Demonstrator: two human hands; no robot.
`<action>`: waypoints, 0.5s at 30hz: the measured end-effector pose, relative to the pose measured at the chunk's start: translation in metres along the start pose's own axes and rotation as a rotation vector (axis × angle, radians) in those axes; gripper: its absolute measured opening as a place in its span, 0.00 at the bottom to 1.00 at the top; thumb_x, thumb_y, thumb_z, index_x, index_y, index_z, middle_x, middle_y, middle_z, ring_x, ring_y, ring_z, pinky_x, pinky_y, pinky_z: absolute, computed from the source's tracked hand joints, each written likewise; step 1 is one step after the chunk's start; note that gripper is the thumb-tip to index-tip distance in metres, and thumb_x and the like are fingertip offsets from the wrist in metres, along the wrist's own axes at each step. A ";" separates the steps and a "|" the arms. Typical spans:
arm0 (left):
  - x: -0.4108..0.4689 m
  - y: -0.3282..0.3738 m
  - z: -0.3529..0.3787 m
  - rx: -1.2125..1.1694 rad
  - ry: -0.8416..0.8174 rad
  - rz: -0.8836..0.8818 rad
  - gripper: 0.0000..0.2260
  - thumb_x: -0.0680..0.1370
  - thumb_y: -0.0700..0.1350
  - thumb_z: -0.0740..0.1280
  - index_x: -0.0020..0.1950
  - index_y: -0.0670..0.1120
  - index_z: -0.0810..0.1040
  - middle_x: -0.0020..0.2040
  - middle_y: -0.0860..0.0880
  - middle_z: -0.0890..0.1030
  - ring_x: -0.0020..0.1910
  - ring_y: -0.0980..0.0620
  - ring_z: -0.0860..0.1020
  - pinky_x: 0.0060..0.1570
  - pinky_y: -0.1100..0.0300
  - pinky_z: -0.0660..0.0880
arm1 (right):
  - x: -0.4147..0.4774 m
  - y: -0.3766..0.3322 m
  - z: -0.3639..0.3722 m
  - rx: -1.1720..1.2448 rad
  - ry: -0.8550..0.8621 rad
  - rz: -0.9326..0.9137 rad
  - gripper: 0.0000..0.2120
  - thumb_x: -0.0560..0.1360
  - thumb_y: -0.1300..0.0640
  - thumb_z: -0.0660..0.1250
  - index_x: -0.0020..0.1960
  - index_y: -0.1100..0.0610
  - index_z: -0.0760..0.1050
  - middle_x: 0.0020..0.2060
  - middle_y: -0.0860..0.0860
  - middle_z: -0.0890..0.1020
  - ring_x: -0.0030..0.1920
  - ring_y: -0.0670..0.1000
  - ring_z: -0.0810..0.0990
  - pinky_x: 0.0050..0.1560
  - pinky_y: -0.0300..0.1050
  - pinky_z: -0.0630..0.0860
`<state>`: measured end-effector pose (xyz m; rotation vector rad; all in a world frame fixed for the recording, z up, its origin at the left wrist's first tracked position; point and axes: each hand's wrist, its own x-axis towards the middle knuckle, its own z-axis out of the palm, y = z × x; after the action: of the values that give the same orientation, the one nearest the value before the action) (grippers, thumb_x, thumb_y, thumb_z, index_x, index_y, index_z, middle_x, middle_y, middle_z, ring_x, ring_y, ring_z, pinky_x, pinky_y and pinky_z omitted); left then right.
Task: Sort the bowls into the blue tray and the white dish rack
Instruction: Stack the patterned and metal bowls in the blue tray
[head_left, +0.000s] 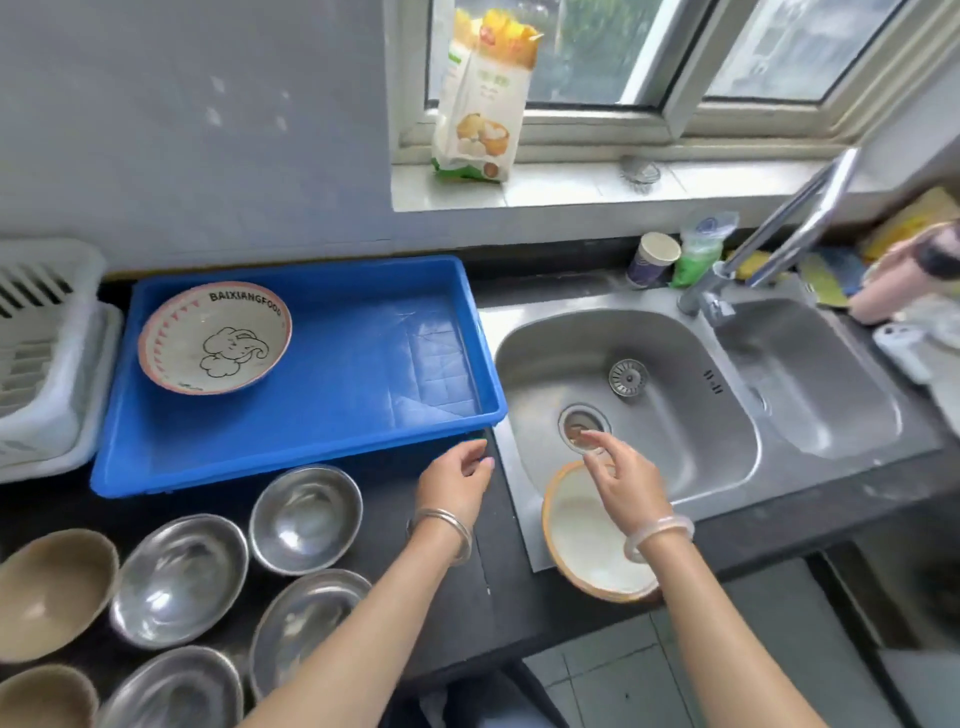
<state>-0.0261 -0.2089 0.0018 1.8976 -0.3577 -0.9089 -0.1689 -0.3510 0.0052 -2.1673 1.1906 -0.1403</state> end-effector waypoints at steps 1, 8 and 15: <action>-0.004 -0.001 0.014 0.059 -0.066 -0.006 0.16 0.76 0.43 0.66 0.63 0.46 0.75 0.61 0.48 0.79 0.53 0.58 0.77 0.53 0.71 0.68 | -0.007 0.016 -0.007 -0.036 0.015 0.032 0.15 0.77 0.61 0.62 0.63 0.57 0.74 0.61 0.54 0.78 0.63 0.55 0.74 0.63 0.46 0.67; -0.022 -0.017 0.076 0.163 -0.242 -0.101 0.21 0.76 0.46 0.66 0.69 0.52 0.69 0.65 0.51 0.76 0.61 0.52 0.75 0.60 0.55 0.72 | -0.044 0.082 -0.025 0.024 0.050 0.360 0.19 0.77 0.57 0.62 0.68 0.52 0.68 0.64 0.53 0.75 0.60 0.56 0.75 0.59 0.51 0.72; -0.024 -0.027 0.087 0.070 -0.209 -0.172 0.18 0.78 0.44 0.62 0.68 0.54 0.70 0.56 0.52 0.79 0.56 0.48 0.77 0.57 0.47 0.77 | -0.051 0.092 -0.020 0.204 0.058 0.431 0.11 0.77 0.54 0.61 0.58 0.53 0.77 0.51 0.53 0.82 0.45 0.49 0.75 0.47 0.42 0.69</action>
<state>-0.1083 -0.2373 -0.0336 1.9238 -0.3590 -1.2293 -0.2723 -0.3550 -0.0228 -1.7004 1.5743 -0.1318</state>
